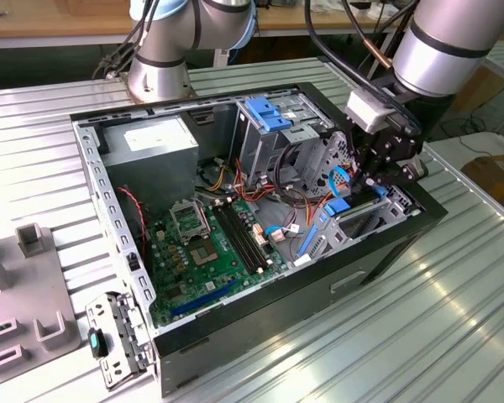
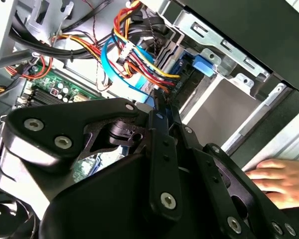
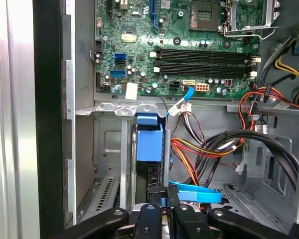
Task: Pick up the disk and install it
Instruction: 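Insert the second disk wire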
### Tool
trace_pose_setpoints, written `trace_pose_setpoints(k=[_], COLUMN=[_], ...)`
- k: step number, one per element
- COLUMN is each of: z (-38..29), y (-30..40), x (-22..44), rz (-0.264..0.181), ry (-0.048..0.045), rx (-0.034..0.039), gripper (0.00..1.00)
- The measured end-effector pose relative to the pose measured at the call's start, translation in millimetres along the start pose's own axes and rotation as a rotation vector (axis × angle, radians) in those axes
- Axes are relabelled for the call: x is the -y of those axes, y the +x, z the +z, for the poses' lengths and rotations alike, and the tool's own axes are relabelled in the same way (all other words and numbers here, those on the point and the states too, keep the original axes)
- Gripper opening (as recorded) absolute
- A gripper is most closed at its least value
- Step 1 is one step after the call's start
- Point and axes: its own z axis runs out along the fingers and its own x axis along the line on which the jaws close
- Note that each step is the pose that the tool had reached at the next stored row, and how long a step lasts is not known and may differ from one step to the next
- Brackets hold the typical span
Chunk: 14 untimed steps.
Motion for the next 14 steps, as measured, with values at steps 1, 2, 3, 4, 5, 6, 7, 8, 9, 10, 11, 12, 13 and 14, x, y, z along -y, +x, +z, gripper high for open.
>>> trace_pose_setpoints(k=[1, 2, 3, 4, 5, 6, 7, 8, 9, 10, 11, 12, 13, 14], z=[0.0, -0.1, -0.1, -0.1, -0.1, -0.1, -0.1, -0.1, -0.1, 0.0, 0.0, 0.0, 0.0, 0.0], y=[0.8, 3.0, 3.7, 4.2, 4.6, 5.3, 5.5, 5.8, 6.2, 6.9, 8.0, 9.6, 10.8, 11.5], x=[0.0, -0.1, -0.1, -0.1, -0.1, -0.1, -0.2, -0.2, -0.2, -0.2, -0.2, -0.3, -0.3, -0.3], rz=[0.000, 0.001, 0.001, 0.001, 0.001, 0.002, 0.003, 0.003, 0.003, 0.004, 0.004, 0.004, 0.005, 0.005], ry=[0.0000, 0.0003, 0.0003, 0.0004, 0.0004, 0.0007, 0.0008, 0.0010, 0.0010, 0.0011, 0.0011, 0.0013, 0.0015, 0.0016], rx=[0.0012, 0.0085, 0.0103, 0.0118, 0.0142, 0.0226, 0.0267, 0.0303, 0.0326, 0.0353, 0.0384, 0.0448, 0.0501, 0.0530], gripper=[0.16, 0.16, 0.16, 0.16, 0.16, 0.16, 0.16, 0.16, 0.16, 0.16, 0.16, 0.16, 0.16, 0.16])
